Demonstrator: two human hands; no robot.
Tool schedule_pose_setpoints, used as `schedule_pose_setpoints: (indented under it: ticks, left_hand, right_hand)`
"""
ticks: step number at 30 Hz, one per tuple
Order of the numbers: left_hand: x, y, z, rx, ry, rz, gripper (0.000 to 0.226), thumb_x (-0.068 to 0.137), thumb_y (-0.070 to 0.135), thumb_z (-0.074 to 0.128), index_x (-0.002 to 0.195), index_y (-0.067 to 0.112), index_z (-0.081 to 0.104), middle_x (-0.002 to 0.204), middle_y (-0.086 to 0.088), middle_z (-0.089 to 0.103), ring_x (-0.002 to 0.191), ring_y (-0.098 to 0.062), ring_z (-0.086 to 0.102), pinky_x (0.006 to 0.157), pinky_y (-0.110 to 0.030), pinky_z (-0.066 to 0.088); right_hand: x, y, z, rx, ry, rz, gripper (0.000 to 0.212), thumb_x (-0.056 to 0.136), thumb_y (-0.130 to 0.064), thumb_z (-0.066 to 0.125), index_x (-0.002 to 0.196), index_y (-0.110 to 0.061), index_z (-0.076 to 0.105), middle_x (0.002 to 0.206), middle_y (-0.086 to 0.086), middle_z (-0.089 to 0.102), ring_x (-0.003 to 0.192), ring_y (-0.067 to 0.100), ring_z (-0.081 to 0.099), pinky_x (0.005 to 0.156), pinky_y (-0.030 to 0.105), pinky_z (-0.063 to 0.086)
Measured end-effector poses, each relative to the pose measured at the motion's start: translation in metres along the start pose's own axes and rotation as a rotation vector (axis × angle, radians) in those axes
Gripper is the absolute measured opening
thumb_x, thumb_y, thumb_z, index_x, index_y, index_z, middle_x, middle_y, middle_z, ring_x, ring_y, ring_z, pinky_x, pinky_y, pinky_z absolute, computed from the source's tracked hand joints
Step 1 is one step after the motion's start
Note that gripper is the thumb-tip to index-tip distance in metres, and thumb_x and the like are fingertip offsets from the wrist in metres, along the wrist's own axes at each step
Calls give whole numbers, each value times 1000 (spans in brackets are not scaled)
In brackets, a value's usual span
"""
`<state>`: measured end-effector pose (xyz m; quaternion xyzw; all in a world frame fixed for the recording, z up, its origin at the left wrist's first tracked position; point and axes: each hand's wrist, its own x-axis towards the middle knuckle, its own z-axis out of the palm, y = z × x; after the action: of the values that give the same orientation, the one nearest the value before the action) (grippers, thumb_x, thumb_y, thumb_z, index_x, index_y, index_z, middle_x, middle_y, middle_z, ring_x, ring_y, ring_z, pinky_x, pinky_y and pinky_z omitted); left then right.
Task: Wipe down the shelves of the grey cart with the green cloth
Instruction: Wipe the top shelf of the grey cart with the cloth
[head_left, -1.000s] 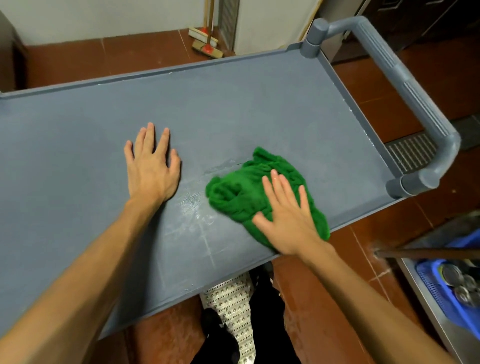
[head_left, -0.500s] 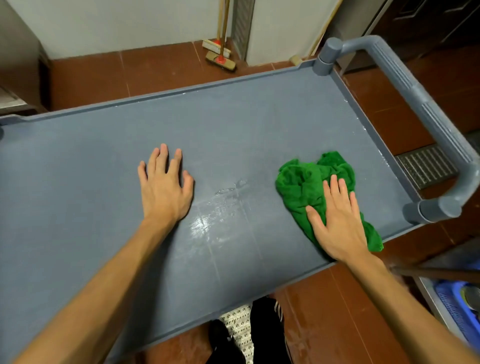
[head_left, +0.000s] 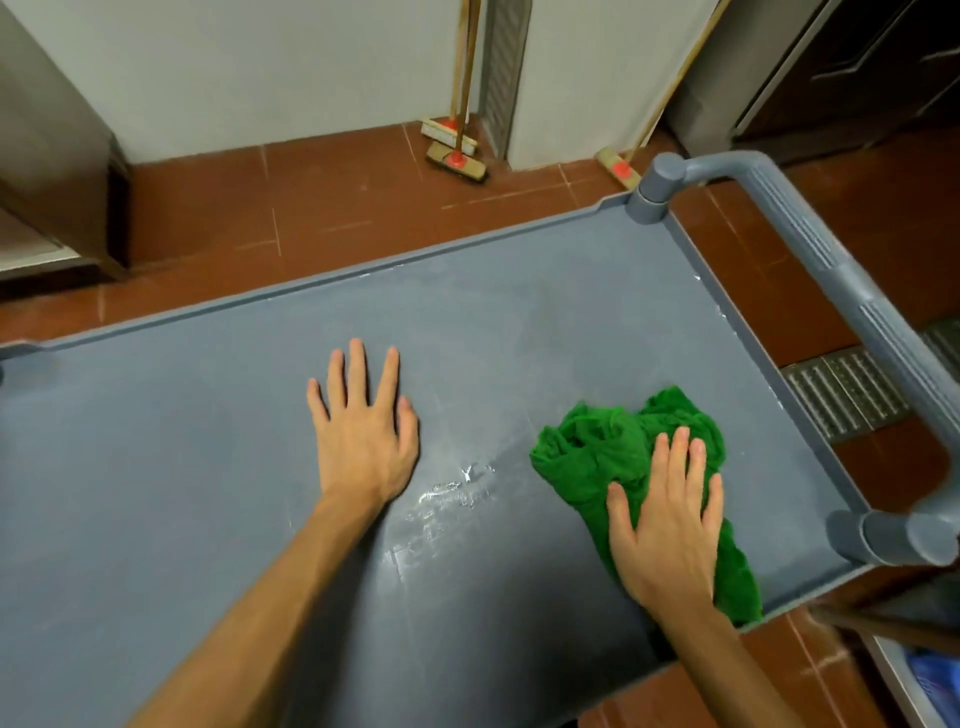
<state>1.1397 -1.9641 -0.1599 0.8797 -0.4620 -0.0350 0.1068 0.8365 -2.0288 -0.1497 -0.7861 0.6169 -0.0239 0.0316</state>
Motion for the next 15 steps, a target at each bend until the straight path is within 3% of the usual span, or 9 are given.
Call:
schedule_pose_setpoints:
  ticks: [4,9,15]
  left_hand:
    - [7,-1,3,22,0,-14,60,101,41,29,158,23,34,166,-17,23,155,-37,16,123,-60,14]
    - [14,-2,7,44,0,-18,60,101,43,31,158,25,32,167,-15,21,155,-36,14,123,-60,13]
    - [14,-3,8,69,-17,-20,61,100,42,35,158,27,31,168,-14,21,156,-36,12,122,-60,13]
  right_hand:
    - [47,-31,5,51,43,85,82,90,-52,25,153,0,25,163,16,19,152,30,13,122,51,8]
    - [126,-99,9,251,50,194,86,92,-57,24,155,0,17,165,14,11,153,27,8,123,48,3]
    - [214,-206,7,544,75,110,71,100,-49,40,152,-3,29,162,15,22,151,27,17,123,42,7]
